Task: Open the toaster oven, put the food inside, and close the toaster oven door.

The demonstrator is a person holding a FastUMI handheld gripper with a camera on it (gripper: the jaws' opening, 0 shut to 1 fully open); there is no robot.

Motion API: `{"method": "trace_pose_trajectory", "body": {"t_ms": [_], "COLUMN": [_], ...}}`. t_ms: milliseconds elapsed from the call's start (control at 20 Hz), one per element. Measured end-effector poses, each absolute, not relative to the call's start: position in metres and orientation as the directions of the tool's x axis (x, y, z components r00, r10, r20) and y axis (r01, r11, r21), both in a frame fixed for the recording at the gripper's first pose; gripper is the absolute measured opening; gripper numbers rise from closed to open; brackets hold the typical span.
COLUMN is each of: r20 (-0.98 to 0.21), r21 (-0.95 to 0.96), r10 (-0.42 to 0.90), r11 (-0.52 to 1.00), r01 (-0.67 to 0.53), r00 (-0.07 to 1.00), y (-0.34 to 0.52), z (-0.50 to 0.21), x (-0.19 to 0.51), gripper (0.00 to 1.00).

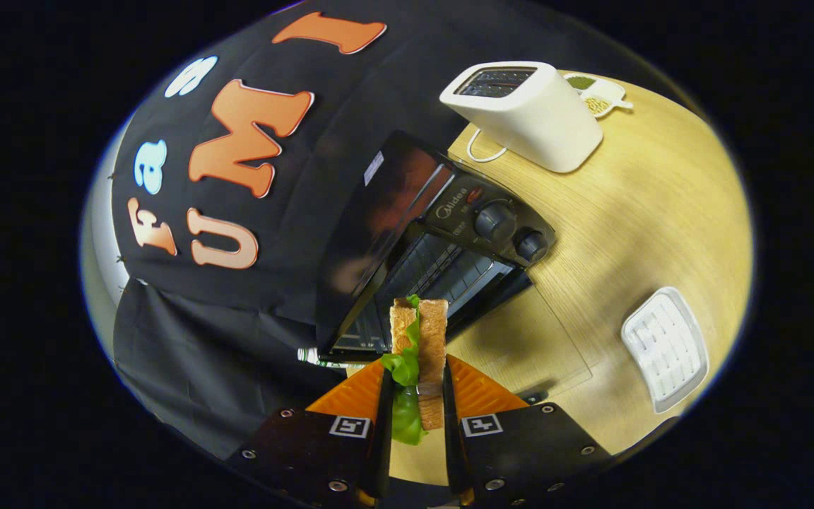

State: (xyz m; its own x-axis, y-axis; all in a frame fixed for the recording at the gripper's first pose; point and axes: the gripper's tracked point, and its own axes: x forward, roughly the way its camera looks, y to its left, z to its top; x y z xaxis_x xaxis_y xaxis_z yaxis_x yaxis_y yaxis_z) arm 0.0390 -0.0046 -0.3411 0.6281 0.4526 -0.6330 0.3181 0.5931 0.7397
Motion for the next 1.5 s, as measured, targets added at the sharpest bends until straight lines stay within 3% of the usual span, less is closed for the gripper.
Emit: {"method": "trace_pose_trajectory", "body": {"t_ms": [500,750,1000,1150,1400,1500], "r20": [-0.557,-0.601,-0.652,-0.654,-0.657,-0.64], "r21": [0.823,0.784,0.744,0.745,0.734,0.75], "r10": [0.266,0.157,0.155,0.174,0.194,0.224], "r11": [0.304,0.305,0.318,0.318,0.387,0.392], "r01": [0.48,0.54,0.588,0.587,0.558,0.533], "r00": [0.787,0.784,0.742,0.736,0.729,0.735], "y": [0.017,0.029,0.049,0.054,0.051,0.053], "z": [-0.391,-0.407,-0.417,-0.417,-0.403,-0.391], "x": [0.1,0.125,0.135,0.136,0.112,0.099], "gripper": [0.33,0.36,0.46,0.56,0.91,0.98]}}
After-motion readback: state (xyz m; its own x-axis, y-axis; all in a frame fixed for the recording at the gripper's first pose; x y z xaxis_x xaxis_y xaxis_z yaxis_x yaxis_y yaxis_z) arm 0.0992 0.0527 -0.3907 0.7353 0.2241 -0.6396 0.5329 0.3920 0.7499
